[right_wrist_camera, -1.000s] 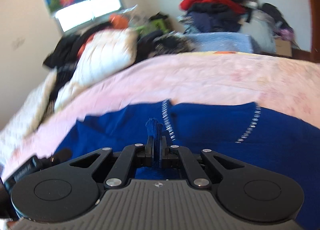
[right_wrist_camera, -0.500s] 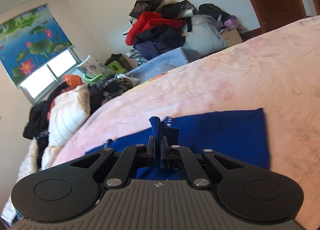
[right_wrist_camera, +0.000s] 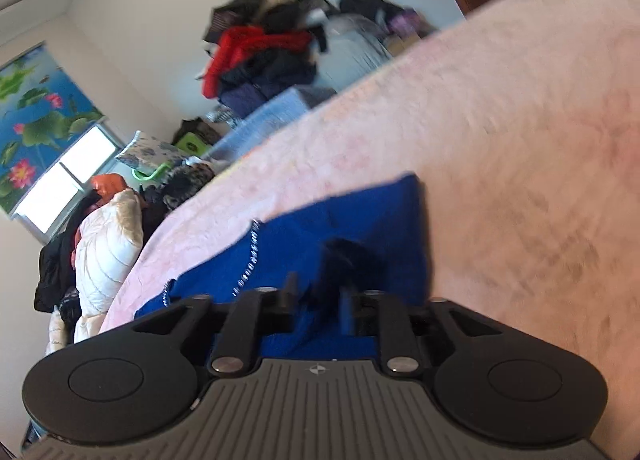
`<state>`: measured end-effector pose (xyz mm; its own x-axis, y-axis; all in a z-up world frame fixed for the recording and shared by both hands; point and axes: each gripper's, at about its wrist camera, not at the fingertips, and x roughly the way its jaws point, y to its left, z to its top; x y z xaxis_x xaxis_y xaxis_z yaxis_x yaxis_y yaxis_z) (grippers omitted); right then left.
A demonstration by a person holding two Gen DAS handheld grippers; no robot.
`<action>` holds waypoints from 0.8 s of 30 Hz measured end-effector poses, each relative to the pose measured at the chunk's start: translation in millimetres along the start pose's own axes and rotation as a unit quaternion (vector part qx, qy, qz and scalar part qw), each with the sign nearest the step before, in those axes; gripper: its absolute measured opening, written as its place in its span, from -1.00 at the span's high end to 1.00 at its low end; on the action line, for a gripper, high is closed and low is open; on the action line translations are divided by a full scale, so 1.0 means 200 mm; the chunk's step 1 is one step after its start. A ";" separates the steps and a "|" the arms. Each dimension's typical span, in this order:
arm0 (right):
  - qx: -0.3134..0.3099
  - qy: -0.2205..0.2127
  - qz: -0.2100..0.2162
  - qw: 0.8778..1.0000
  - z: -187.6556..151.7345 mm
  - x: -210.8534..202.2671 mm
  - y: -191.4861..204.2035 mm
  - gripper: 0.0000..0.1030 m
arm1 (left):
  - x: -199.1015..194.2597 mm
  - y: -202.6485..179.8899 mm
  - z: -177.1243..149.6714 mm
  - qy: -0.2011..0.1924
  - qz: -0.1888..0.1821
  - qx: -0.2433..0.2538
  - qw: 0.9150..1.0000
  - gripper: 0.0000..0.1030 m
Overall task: Fold small clothes
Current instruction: 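Grasp the sweater side edge with the right tool and fold it inward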
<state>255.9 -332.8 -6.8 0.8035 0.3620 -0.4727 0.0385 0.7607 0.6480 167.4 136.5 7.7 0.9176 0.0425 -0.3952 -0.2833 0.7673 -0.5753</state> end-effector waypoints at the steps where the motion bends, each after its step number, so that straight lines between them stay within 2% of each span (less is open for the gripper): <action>1: 0.015 0.001 0.010 1.000 0.00 -0.01 -0.03 0.13 | 0.00 0.00 0.00 0.000 0.000 0.000 1.000 -0.91; 5: 0.081 0.014 0.043 0.996 0.06 -0.02 -0.12 0.08 | 0.00 0.00 0.00 0.000 0.000 0.000 1.000 -0.92; 8: 0.106 0.049 0.063 0.991 0.12 0.03 -0.15 0.08 | 0.00 0.00 0.00 0.000 0.000 0.000 1.000 -0.92; 11: 0.102 0.106 0.059 0.987 0.17 0.11 -0.14 0.08 | 0.00 0.00 0.00 0.000 0.000 0.000 1.000 -0.92; 15: 0.124 0.136 0.059 0.981 0.21 0.17 -0.17 0.09 | 0.00 0.00 0.00 0.000 0.000 0.000 1.000 -0.92; 17: 0.123 0.132 0.059 0.982 0.21 0.17 -0.17 0.23 | 0.00 0.00 0.00 0.000 0.000 -0.001 1.000 -0.92; 18: 0.113 0.126 0.052 0.984 0.22 0.17 -0.17 0.68 | 0.00 0.00 0.00 0.000 0.000 0.000 1.000 -0.92; 19: 0.096 0.121 0.047 0.987 0.22 0.17 -0.15 0.82 | 0.00 0.00 0.00 0.000 0.000 0.000 1.000 -0.92; 21: 0.059 0.097 0.047 0.992 0.23 0.12 -0.10 0.82 | 0.00 0.00 0.00 0.000 0.000 -0.001 1.000 -0.92; 23: 0.046 0.042 0.084 0.994 0.25 0.02 -0.06 0.83 | 0.00 0.00 0.00 0.000 0.000 -0.001 1.000 -0.92; 24: 0.046 0.013 0.100 0.994 0.26 -0.02 -0.06 0.90 | 0.00 0.00 0.00 0.000 0.000 -0.001 1.000 -0.92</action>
<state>282.9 -371.5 18.1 0.7846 0.5154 -0.3445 -0.0642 0.6202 0.7818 167.5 136.8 7.5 0.9173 0.0424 -0.3959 -0.2842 0.7661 -0.5764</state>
